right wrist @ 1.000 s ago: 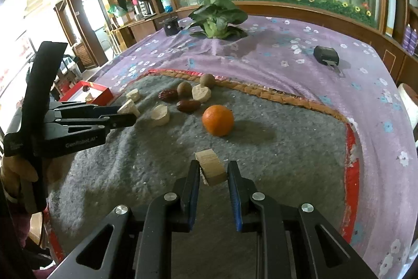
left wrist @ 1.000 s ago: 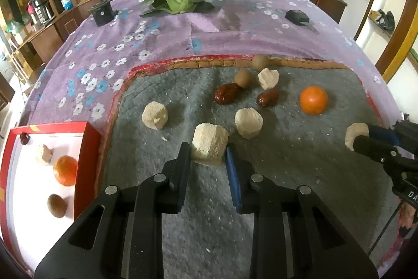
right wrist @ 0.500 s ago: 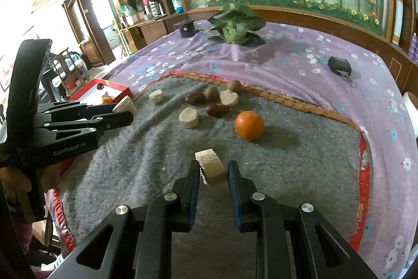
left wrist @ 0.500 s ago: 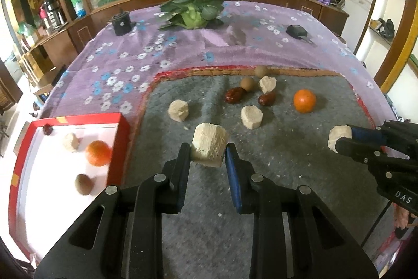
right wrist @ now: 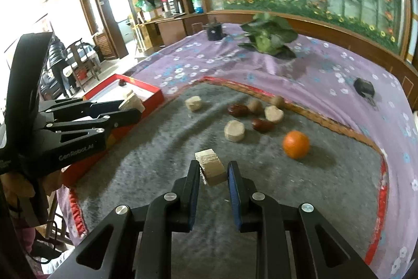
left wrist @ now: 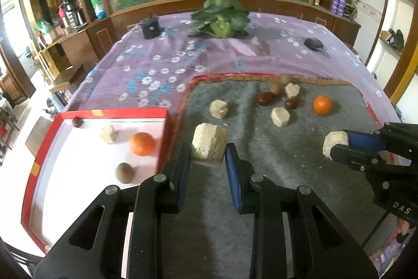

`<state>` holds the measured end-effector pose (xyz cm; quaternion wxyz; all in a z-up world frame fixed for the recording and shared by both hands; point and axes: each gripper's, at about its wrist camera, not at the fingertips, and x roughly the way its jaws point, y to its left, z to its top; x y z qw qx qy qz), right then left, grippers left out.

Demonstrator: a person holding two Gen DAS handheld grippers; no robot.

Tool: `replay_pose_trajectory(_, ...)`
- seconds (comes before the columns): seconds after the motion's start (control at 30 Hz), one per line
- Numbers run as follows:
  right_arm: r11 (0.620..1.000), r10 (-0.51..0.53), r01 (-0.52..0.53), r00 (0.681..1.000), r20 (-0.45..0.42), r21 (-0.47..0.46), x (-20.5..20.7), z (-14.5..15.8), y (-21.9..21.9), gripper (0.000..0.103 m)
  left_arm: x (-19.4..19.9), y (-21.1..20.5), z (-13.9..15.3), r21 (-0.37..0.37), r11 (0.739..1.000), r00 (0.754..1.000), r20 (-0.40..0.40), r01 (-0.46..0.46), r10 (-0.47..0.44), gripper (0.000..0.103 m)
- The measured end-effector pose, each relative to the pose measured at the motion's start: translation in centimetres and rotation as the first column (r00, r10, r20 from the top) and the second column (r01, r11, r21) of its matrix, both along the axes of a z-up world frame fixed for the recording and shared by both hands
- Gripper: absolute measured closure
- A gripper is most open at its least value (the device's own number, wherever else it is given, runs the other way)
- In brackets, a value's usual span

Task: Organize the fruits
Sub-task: 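Carry both beige pieces into the white tray and open both grippers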

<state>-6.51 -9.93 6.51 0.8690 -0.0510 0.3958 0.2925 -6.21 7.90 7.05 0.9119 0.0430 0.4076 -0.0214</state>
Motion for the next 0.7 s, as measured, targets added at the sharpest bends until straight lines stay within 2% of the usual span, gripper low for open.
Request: replay_pose_trajectory(0.7,0.979,0.204,-0.204,0.979,0.023,-0.024,-0.2,1.3,11.6,0.082,-1.7,9.7,-0.2,-0.011,0.985,0.985,-0.002,-0.174,0.174,0.077)
